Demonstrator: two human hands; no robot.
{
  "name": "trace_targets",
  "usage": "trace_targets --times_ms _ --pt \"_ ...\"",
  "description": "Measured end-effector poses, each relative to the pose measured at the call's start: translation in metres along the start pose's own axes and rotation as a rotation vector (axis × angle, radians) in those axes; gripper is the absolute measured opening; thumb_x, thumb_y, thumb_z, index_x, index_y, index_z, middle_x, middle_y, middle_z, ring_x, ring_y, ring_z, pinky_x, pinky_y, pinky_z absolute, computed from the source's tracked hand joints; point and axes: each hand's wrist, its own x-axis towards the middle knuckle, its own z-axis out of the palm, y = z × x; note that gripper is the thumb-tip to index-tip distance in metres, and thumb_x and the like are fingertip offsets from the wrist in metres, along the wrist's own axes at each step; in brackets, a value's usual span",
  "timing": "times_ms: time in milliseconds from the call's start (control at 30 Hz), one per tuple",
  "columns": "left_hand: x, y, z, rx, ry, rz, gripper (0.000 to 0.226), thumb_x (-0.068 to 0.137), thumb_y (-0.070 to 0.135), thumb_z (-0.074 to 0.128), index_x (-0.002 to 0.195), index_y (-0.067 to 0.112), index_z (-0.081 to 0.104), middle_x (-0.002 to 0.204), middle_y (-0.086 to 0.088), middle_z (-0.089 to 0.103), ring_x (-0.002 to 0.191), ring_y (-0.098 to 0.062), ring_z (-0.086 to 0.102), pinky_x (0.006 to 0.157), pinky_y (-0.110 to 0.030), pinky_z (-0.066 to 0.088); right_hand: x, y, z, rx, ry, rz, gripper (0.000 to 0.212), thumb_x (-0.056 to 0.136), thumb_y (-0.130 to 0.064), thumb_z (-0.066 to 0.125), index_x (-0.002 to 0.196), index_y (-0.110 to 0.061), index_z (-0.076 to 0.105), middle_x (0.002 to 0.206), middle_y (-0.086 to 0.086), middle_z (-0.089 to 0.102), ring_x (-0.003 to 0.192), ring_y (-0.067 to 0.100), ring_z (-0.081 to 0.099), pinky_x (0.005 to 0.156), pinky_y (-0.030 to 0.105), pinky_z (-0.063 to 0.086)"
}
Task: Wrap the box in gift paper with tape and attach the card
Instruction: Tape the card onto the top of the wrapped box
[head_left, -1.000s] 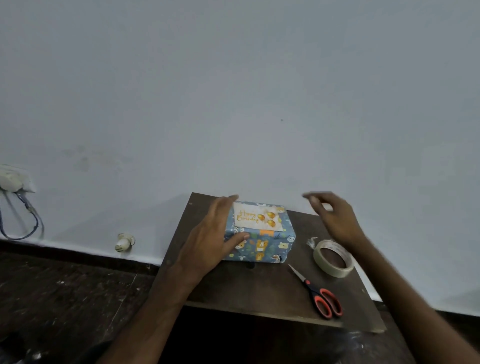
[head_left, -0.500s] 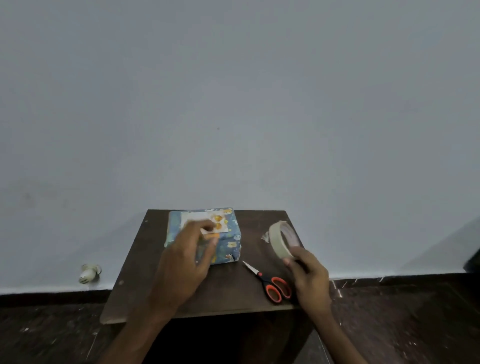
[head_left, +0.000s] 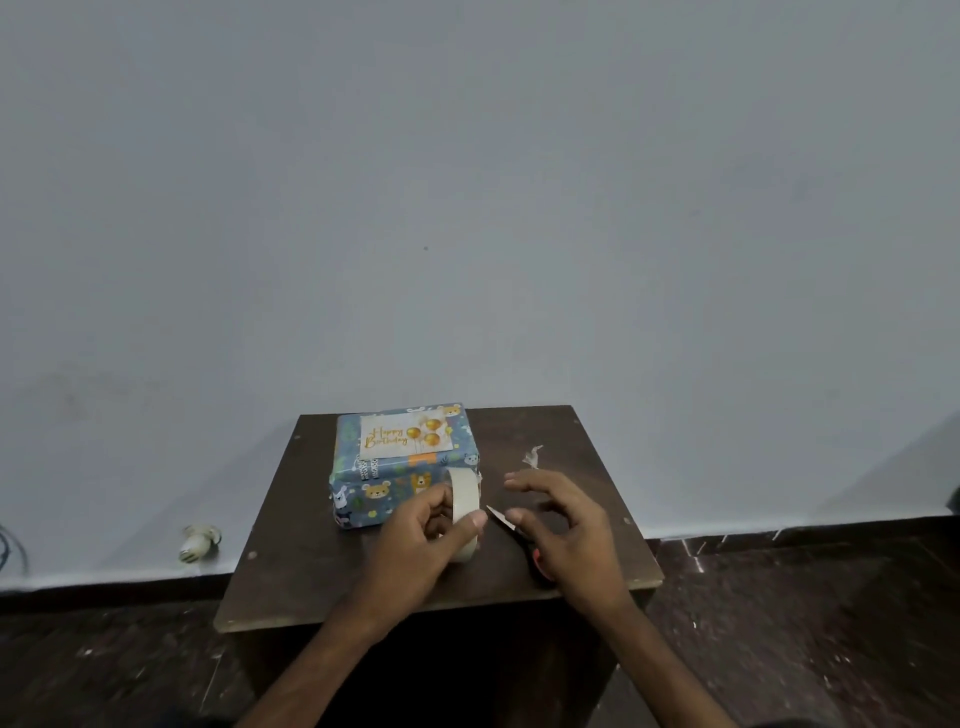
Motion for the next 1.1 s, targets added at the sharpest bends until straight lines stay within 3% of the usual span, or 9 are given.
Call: trace_targets --times_ms 133,267,433,567,700,800,933,1033,1100 --pt "-0.005 -0.006 -0.006 0.161 -0.050 0.012 0.028 0.084 0.044 0.074 0.100 0.022 0.072 0.092 -0.002 0.075 0.087 -0.019 0.072 0.079 -0.034 0.058 0.004 0.000 0.009 -0.120 -0.017 -0.116 0.022 0.085 -0.018 0.077 0.106 -0.021 0.072 0.111 -0.013 0.068 0.109 0.013 0.063 0.083 0.029 0.054" --pt "-0.006 -0.006 -0.005 0.246 -0.056 0.069 0.009 0.089 0.030 0.076 0.096 0.030 0.072 0.084 0.005 0.074 0.077 -0.011 0.070 0.071 -0.030 0.056 0.005 0.003 0.014 -0.208 -0.008 -0.167 0.017 0.083 -0.013 0.078 0.098 -0.019 0.073 0.100 -0.013 0.068 0.097 0.010 0.061 0.081 0.028 0.052" --pt "-0.004 -0.005 -0.005 0.290 -0.100 0.056 0.043 0.076 0.056 0.069 0.099 0.020 0.071 0.086 0.003 0.073 0.081 -0.013 0.069 0.078 -0.042 0.057 0.006 0.004 0.012 -0.221 -0.001 -0.134 0.011 0.084 -0.013 0.077 0.092 -0.019 0.071 0.094 -0.013 0.067 0.093 0.010 0.061 0.079 0.026 0.051" --pt "-0.001 -0.009 -0.007 0.384 -0.100 0.084 0.025 0.085 0.041 0.075 0.093 0.018 0.069 0.082 0.003 0.070 0.076 -0.011 0.066 0.073 -0.040 0.055 0.003 0.006 0.011 -0.315 -0.016 -0.215 0.005 0.089 -0.016 0.071 0.093 -0.016 0.071 0.094 -0.010 0.066 0.091 0.009 0.058 0.077 0.028 0.051" --pt "-0.003 -0.011 -0.010 0.517 -0.154 0.113 0.027 0.085 0.045 0.072 0.084 0.020 0.061 0.077 0.002 0.065 0.071 -0.014 0.061 0.068 -0.040 0.052 0.005 0.007 0.008 -0.444 -0.143 -0.293 0.002 0.095 -0.017 0.064 0.096 -0.016 0.063 0.094 -0.009 0.060 0.088 0.012 0.054 0.074 0.033 0.049" --pt "-0.003 -0.012 -0.013 0.528 -0.165 0.096 0.027 0.087 0.043 0.072 0.083 0.019 0.060 0.076 0.000 0.064 0.070 -0.015 0.060 0.067 -0.038 0.050 0.007 0.009 0.005 -0.434 -0.272 -0.228 0.004 0.099 -0.022 0.056 0.096 -0.021 0.059 0.096 -0.015 0.055 0.091 0.007 0.051 0.078 0.025 0.046" --pt "-0.003 -0.011 -0.015 0.539 -0.152 0.082 0.024 0.088 0.040 0.073 0.084 0.019 0.063 0.075 0.003 0.065 0.067 -0.006 0.057 0.063 -0.029 0.046 0.006 0.010 0.004 -0.339 -0.232 -0.171 0.006 0.095 -0.018 0.063 0.099 -0.021 0.066 0.097 -0.017 0.060 0.095 0.004 0.054 0.081 0.017 0.043" --pt "-0.002 -0.010 -0.014 0.501 -0.151 0.062 0.022 0.088 0.035 0.074 0.086 0.015 0.065 0.077 -0.003 0.069 0.067 -0.012 0.062 0.062 -0.031 0.047 0.005 0.010 0.006 -0.374 -0.230 -0.263 0.009 0.093 -0.023 0.068 0.099 -0.016 0.069 0.095 -0.011 0.063 0.091 0.010 0.056 0.078 0.025 0.047" --pt "-0.002 -0.008 -0.014 0.455 -0.154 0.040 0.018 0.089 0.029 0.075 0.086 0.013 0.066 0.077 -0.004 0.071 0.065 -0.010 0.066 0.058 -0.023 0.048 0.006 0.010 0.007 -0.408 -0.204 -0.313 0.010 0.094 -0.023 0.065 0.097 -0.014 0.069 0.094 -0.007 0.064 0.087 0.015 0.057 0.075 0.032 0.049"
